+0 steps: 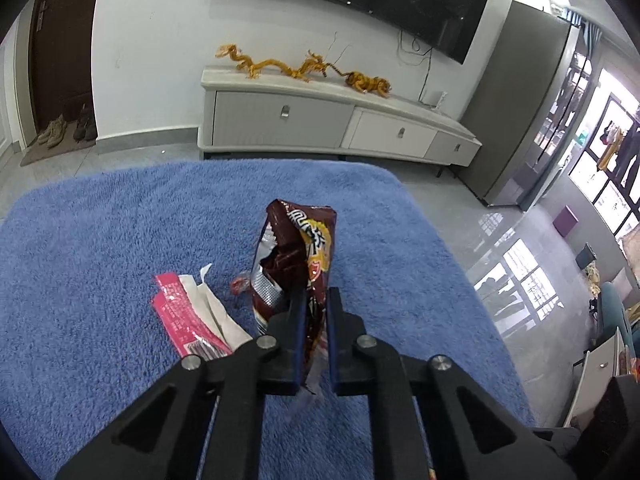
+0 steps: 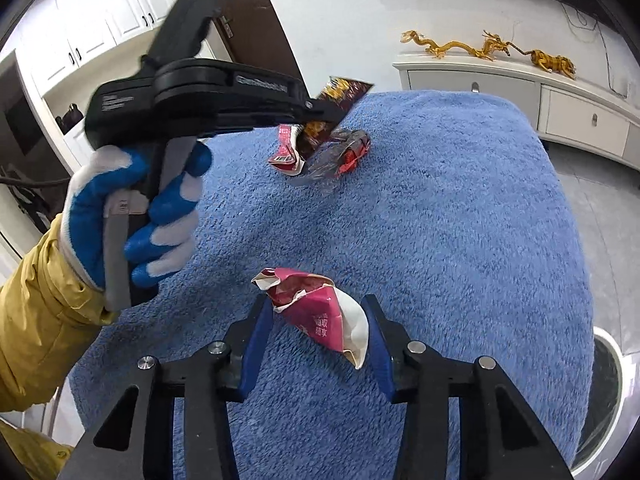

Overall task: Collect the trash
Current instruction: 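Grasp the brown chip bag with the left tool while the right tool grasps a pink wrapper, then carry the chip bag and pink wrapper over the bin and open both tools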

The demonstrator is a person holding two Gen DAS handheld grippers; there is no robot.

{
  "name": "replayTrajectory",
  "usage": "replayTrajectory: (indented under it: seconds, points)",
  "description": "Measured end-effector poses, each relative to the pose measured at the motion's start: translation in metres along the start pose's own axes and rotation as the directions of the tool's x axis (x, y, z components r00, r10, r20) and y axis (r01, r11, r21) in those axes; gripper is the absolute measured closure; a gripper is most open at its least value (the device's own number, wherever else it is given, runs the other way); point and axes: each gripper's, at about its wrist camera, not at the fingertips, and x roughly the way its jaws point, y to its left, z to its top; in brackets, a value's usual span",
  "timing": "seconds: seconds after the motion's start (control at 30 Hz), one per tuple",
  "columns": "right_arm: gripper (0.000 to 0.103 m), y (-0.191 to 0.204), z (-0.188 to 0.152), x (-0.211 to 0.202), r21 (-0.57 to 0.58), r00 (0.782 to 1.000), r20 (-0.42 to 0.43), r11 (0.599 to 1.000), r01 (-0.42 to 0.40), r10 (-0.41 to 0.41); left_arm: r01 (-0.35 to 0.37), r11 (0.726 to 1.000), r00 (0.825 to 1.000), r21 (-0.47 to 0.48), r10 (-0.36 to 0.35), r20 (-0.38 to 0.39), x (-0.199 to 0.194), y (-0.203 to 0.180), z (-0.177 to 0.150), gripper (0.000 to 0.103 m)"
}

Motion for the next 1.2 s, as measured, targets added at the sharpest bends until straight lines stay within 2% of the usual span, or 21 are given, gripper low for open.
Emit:
replayTrajectory:
  seconds: [0.03,0.07,0.13,0.23,0.43,0.73,1.0,1.2]
  points:
    - [0.060,0.001,-0.001,-0.002,0.003,1.000,0.003,1.000,0.000,0.000,0.003,1.000,1.000,0.001,-0.003,0.006,-0.006,-0.001,-0.001,0.095]
    - [0.065,0.002,-0.002,-0.006,0.006,1.000,0.009,1.000,-0.002,0.002,0.004,1.000,1.000,0.002,-0.004,0.011,-0.011,-0.002,-0.002,0.095]
    - [0.089,0.005,-0.004,-0.013,0.014,1.000,0.014,1.000,-0.013,0.012,0.006,1.000,1.000,0.005,-0.006,0.025,-0.024,-0.005,-0.003,0.095]
    - [0.087,0.011,-0.005,-0.028,0.018,0.999,0.035,1.000,-0.002,0.001,0.008,1.000,0.999,0.006,-0.009,0.051,-0.049,-0.008,-0.007,0.095]
    - [0.091,0.029,-0.016,-0.054,0.013,0.998,0.068,1.000,0.007,-0.008,0.003,1.000,0.995,0.007,-0.004,0.101,-0.098,-0.013,-0.016,0.095]
    - [0.092,0.064,-0.020,-0.107,-0.022,0.986,0.165,0.999,0.037,-0.032,0.006,1.000,0.986,0.013,-0.008,0.165,-0.166,-0.025,-0.037,0.095]
    - [0.092,0.081,-0.022,-0.152,-0.030,0.963,0.260,0.997,0.075,-0.065,0.031,0.999,0.978,0.029,-0.036,0.206,-0.207,-0.041,-0.058,0.095]
    - [0.092,0.076,-0.024,-0.185,-0.003,0.939,0.329,0.994,0.109,-0.102,0.058,0.997,0.975,0.047,-0.066,0.210,-0.219,-0.058,-0.063,0.095]
